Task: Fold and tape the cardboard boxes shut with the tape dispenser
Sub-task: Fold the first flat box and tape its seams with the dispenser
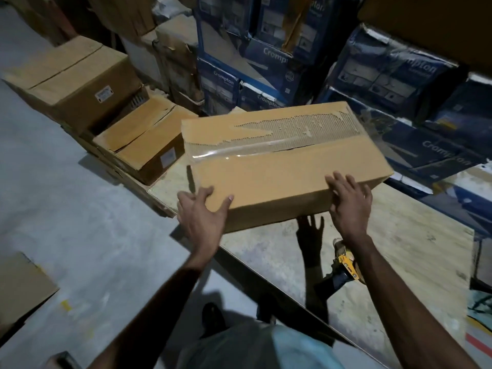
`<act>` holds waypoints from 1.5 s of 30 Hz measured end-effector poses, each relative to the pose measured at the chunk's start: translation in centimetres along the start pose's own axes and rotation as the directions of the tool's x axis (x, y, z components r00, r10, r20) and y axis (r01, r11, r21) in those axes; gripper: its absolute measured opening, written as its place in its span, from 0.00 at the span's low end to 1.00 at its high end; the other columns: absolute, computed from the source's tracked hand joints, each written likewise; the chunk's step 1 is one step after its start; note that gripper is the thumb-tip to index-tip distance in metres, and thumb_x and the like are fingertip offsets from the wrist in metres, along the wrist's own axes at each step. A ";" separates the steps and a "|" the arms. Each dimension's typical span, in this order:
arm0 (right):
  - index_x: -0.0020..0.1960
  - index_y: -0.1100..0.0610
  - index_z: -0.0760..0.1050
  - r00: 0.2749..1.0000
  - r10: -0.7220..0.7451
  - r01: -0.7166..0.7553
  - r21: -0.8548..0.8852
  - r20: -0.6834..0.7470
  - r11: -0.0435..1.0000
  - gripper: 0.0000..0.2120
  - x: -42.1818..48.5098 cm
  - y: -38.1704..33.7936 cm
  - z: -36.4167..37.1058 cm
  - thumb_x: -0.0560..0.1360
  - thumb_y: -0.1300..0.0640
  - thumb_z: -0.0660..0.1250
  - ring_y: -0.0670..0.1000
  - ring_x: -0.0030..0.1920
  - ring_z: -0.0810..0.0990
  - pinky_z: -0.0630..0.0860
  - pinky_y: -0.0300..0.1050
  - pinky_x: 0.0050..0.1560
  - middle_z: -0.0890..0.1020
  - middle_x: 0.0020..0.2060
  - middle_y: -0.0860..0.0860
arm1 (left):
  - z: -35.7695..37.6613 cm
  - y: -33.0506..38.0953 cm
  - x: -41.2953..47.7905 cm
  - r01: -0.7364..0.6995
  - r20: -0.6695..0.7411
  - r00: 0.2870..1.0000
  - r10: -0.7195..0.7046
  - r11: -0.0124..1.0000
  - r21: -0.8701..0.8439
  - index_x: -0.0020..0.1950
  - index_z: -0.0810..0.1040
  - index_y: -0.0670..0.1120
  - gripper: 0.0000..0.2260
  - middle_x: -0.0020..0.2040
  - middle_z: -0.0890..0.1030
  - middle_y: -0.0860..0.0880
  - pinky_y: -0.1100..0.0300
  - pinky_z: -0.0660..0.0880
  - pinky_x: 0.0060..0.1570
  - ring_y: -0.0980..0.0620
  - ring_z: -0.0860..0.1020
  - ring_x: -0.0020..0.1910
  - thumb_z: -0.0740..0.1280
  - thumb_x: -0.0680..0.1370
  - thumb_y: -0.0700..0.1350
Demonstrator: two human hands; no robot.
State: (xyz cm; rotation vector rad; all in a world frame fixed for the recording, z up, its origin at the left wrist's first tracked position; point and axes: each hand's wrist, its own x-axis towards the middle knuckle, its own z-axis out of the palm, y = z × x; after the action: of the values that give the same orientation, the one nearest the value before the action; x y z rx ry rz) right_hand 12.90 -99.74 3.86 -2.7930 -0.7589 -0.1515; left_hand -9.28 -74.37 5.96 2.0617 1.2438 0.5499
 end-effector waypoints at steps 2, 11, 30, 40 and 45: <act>0.73 0.48 0.73 0.985 0.154 -0.138 0.183 -0.080 0.973 0.31 0.2 -0.2 0.1 0.75 0.69 0.68 0.55 0.79 0.63 0.63 0.65 0.76 0.71 0.77 0.48 | 1.0 0.6 -3.7 0.031 0.019 0.999 -0.028 0.988 -0.151 0.57 0.84 0.53 0.18 0.55 0.67 0.51 0.49 0.75 0.60 0.52 0.70 0.55 0.81 0.70 0.56; 0.81 0.54 0.64 0.908 0.411 -0.321 0.496 -0.082 0.807 0.27 -1.6 -1.2 -0.2 0.82 0.63 0.59 0.57 0.80 0.60 0.69 0.50 0.69 0.55 0.83 0.53 | -0.1 0.4 -5.9 0.016 -0.035 0.999 -0.024 0.976 -0.216 0.60 0.79 0.56 0.23 0.57 0.75 0.52 0.41 0.64 0.69 0.50 0.72 0.63 0.80 0.68 0.59; 0.84 0.44 0.39 0.862 0.295 -0.503 0.774 0.413 0.385 0.53 -6.2 -9.2 0.6 0.76 0.45 0.76 0.52 0.80 0.60 0.59 0.56 0.78 0.56 0.83 0.45 | -2.0 -0.2 7.3 -0.150 0.268 0.962 0.054 0.924 0.353 0.82 0.58 0.56 0.58 0.78 0.61 0.41 0.34 0.61 0.71 0.38 0.60 0.77 0.71 0.59 0.80; 0.83 0.40 0.55 0.912 0.135 -0.391 0.727 0.386 0.564 0.35 2.5 -7.3 1.2 0.81 0.44 0.67 0.52 0.69 0.76 0.72 0.46 0.64 0.74 0.74 0.44 | -0.8 -1.3 -1.7 0.027 0.114 0.992 -0.059 0.964 0.265 0.82 0.54 0.59 0.52 0.81 0.50 0.43 0.35 0.57 0.71 0.39 0.51 0.78 0.73 0.65 0.75; 0.84 0.47 0.47 0.961 0.168 -0.268 0.605 0.218 0.750 0.36 1.7 -8.0 2.6 0.82 0.37 0.56 0.59 0.72 0.73 0.73 0.58 0.69 0.69 0.78 0.50 | 0.9 0.7 -0.4 0.119 0.083 0.987 -0.139 0.969 0.216 0.79 0.57 0.60 0.53 0.79 0.53 0.42 0.39 0.59 0.70 0.38 0.54 0.75 0.78 0.61 0.73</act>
State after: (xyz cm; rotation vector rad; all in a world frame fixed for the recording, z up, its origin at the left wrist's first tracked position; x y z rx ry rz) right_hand 10.40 -91.52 3.24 -2.2207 -0.3933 0.3119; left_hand -8.50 -75.26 5.86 2.1323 1.4175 0.2627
